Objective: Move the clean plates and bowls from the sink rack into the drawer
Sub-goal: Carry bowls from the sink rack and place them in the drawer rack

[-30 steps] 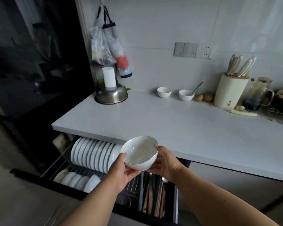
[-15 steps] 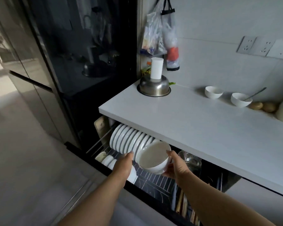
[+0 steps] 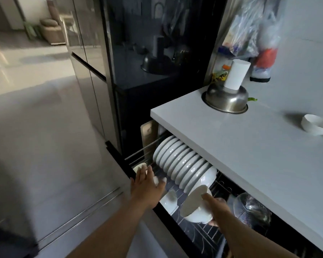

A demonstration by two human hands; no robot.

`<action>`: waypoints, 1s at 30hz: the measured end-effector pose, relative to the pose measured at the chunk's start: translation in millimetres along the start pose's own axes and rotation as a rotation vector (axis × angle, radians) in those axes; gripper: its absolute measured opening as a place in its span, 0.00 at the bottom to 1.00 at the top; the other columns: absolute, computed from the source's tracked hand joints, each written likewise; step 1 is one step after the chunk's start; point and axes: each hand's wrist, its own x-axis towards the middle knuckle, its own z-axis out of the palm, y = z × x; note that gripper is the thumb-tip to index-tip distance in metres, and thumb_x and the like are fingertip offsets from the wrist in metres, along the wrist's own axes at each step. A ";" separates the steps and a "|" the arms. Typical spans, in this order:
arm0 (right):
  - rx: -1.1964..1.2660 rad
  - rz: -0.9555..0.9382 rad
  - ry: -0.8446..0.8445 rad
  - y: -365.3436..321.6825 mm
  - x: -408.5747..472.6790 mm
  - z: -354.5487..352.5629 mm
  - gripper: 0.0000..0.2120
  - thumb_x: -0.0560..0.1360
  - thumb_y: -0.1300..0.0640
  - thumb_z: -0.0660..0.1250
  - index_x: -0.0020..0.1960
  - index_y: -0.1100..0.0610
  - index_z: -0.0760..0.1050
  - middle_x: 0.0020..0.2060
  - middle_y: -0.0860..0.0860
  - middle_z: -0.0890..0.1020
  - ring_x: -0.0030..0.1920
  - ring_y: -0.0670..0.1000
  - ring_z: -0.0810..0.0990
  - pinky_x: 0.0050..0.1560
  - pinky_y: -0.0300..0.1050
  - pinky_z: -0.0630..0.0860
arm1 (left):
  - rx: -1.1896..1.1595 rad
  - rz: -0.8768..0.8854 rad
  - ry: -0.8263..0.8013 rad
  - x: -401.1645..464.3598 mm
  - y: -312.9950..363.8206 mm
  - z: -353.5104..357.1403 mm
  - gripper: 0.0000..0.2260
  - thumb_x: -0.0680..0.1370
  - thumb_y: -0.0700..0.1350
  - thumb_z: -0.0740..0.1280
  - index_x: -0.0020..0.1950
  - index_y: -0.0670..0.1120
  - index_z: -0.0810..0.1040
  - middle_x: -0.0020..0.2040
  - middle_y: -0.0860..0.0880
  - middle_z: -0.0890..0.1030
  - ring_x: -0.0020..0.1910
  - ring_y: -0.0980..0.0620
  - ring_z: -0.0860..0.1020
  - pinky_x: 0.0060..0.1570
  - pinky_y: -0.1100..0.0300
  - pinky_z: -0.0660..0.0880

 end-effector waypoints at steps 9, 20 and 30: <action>0.005 0.139 -0.128 39.6 64.9 26.5 0.35 0.51 0.46 0.80 0.52 0.62 0.74 0.46 0.63 0.82 0.44 0.64 0.83 0.47 0.67 0.79 | 0.219 0.021 -0.073 22.0 -23.4 28.1 0.35 0.80 0.62 0.50 0.79 0.46 0.39 0.79 0.46 0.37 0.76 0.50 0.34 0.73 0.44 0.35; -0.013 0.232 -0.170 64.9 90.7 62.1 0.50 0.39 0.44 0.83 0.56 0.61 0.72 0.53 0.65 0.78 0.49 0.69 0.80 0.50 0.67 0.77 | 0.367 0.078 -0.025 24.7 -31.5 45.4 0.34 0.80 0.62 0.47 0.78 0.46 0.36 0.79 0.45 0.37 0.76 0.49 0.32 0.70 0.40 0.31; -0.172 0.190 -0.131 32.4 55.2 92.8 0.37 0.66 0.41 0.75 0.63 0.65 0.70 0.46 0.63 0.77 0.42 0.62 0.79 0.49 0.56 0.81 | 0.421 0.084 0.040 26.0 -33.7 52.6 0.33 0.81 0.61 0.45 0.78 0.47 0.37 0.79 0.44 0.40 0.77 0.47 0.35 0.71 0.39 0.30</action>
